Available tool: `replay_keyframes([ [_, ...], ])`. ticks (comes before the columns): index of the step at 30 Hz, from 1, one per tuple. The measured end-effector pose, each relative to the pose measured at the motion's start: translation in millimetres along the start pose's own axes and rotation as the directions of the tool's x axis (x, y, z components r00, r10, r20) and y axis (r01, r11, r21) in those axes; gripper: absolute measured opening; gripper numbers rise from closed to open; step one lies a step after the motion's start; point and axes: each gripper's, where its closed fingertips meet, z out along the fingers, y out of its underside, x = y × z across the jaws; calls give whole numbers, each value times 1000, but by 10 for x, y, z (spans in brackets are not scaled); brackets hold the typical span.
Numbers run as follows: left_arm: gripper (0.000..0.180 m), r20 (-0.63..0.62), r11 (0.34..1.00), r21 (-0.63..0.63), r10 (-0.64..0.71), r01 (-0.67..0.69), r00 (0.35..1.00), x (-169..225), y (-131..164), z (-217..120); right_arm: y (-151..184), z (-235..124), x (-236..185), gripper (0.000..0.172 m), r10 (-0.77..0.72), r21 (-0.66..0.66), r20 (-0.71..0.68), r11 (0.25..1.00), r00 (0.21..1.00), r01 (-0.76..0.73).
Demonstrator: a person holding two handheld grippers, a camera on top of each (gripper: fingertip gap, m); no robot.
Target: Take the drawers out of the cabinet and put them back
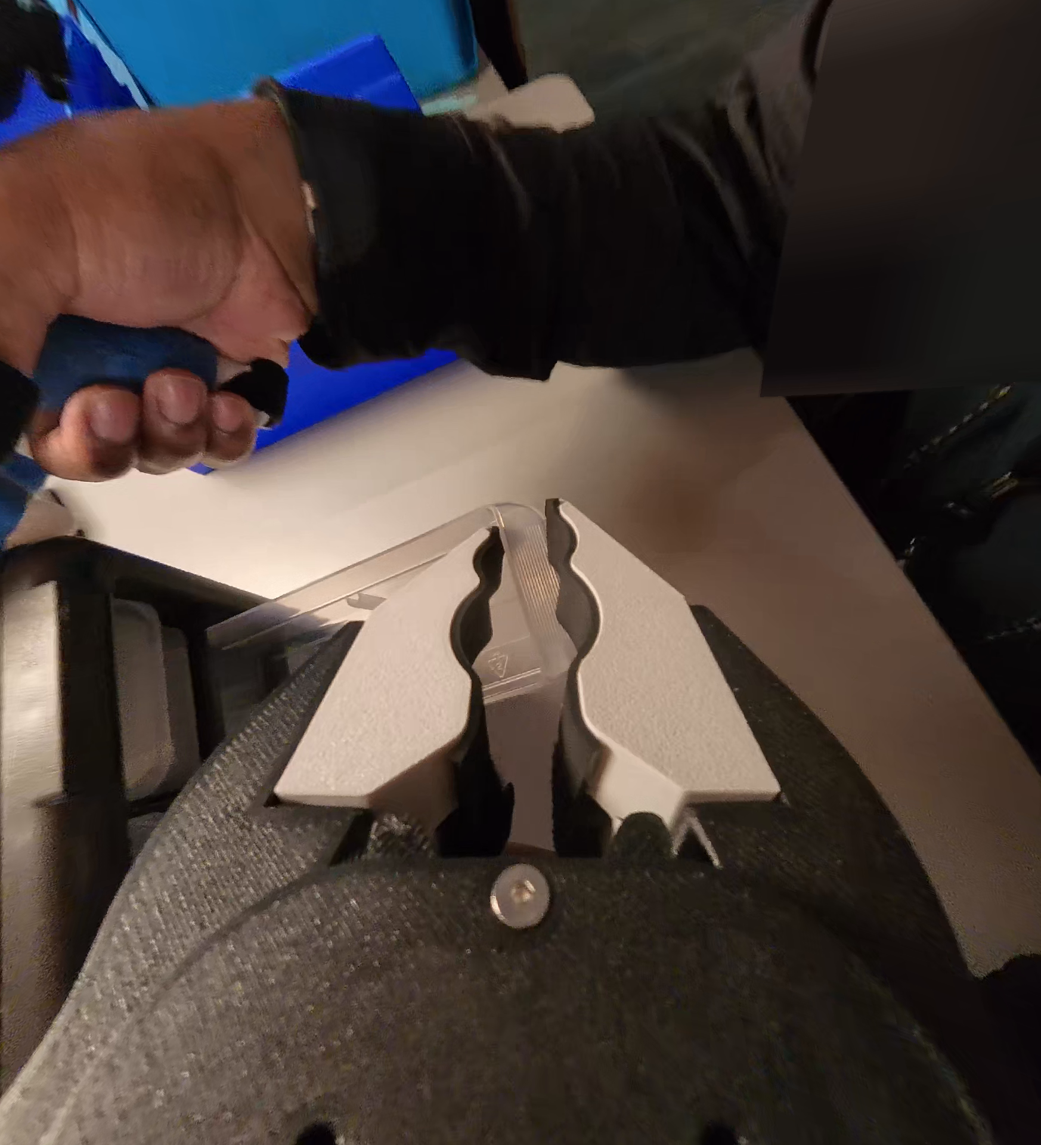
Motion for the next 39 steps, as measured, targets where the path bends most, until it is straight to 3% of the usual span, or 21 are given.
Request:
replay_keyframes([
  [3,15,38,996,-80,44,-41,998,-13,186,89,1,-2,-5,61,-3,-1,1,1000,1000,3],
  [7,16,198,990,-136,69,-43,978,-272,347,135,0,-7,-20,61,-7,-2,6,1000,1000,7],
  [11,21,471,981,-188,138,-54,871,-680,486,36,1,-10,-31,61,-9,-3,10,1000,1000,9],
  [13,32,535,974,-209,184,-82,824,-727,529,-14,2,-9,-31,61,-8,-4,12,1000,1000,8],
  [17,32,544,989,-101,149,-112,826,-570,405,-108,3,-7,-34,61,-7,-5,15,1000,1000,7],
  [22,16,375,994,-74,98,-76,922,-272,488,-47,3,-9,-35,61,-8,-4,15,1000,1000,8],
  [24,4,464,993,-114,82,-32,882,-493,596,-58,2,-10,-37,61,-9,-4,14,1000,1000,9],
  [28,14,569,989,-145,61,26,820,-766,742,-4,2,-10,-36,61,-10,-3,13,1000,1000,10],
  [39,29,582,997,13,-71,78,810,-693,622,-141,4,-11,-36,61,-9,-2,15,1000,1000,9],
])
